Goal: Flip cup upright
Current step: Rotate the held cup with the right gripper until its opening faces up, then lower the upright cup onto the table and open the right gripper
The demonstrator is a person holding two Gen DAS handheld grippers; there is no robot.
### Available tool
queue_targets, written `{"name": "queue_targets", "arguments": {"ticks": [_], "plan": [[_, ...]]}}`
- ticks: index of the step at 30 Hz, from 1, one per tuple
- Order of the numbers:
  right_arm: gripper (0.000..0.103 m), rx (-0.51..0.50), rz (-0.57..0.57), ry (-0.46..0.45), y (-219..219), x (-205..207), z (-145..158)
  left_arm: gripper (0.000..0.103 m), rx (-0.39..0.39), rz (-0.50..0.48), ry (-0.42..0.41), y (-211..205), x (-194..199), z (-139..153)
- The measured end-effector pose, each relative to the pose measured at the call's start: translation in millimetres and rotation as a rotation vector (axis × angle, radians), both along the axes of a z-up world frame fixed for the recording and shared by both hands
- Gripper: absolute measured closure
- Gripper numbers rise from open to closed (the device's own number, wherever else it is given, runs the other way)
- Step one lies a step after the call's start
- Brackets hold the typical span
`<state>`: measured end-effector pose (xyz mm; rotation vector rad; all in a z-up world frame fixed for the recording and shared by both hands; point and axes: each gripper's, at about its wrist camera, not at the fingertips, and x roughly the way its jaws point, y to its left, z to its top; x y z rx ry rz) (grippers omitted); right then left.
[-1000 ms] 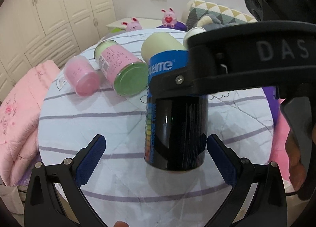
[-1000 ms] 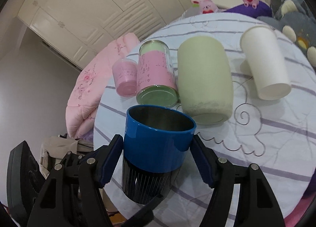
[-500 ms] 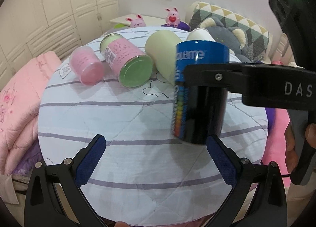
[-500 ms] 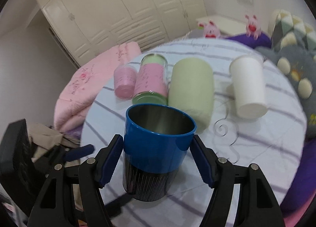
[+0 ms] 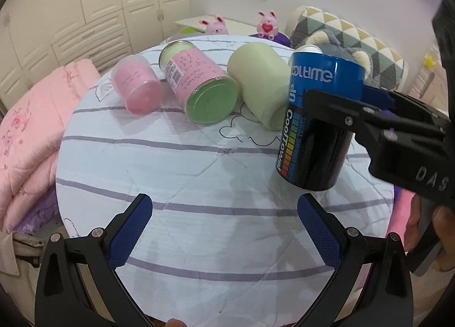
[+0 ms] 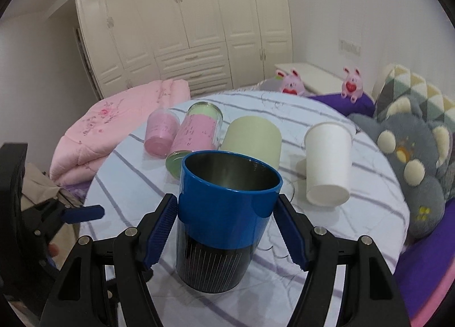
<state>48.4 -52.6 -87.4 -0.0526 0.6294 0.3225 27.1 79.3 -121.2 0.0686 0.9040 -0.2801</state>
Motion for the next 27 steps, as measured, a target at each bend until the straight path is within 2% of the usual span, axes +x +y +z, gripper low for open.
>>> {"name": "queue_targets", "arguments": {"ticks": [5,15,27], "plan": [[0.032,-0.056,0.009,-0.066,8,-2,-2,0.000,-0.019,0.004,0.009,0,4,-2],[0.032,-0.074,0.026,-0.102,12,-14,-7,0.000,-0.001,0.020,0.015,1,6,-7],[0.032,-0.077,0.043,-0.071,14,-29,-17,0.000,0.035,0.023,0.002,4,-5,-9]]}}
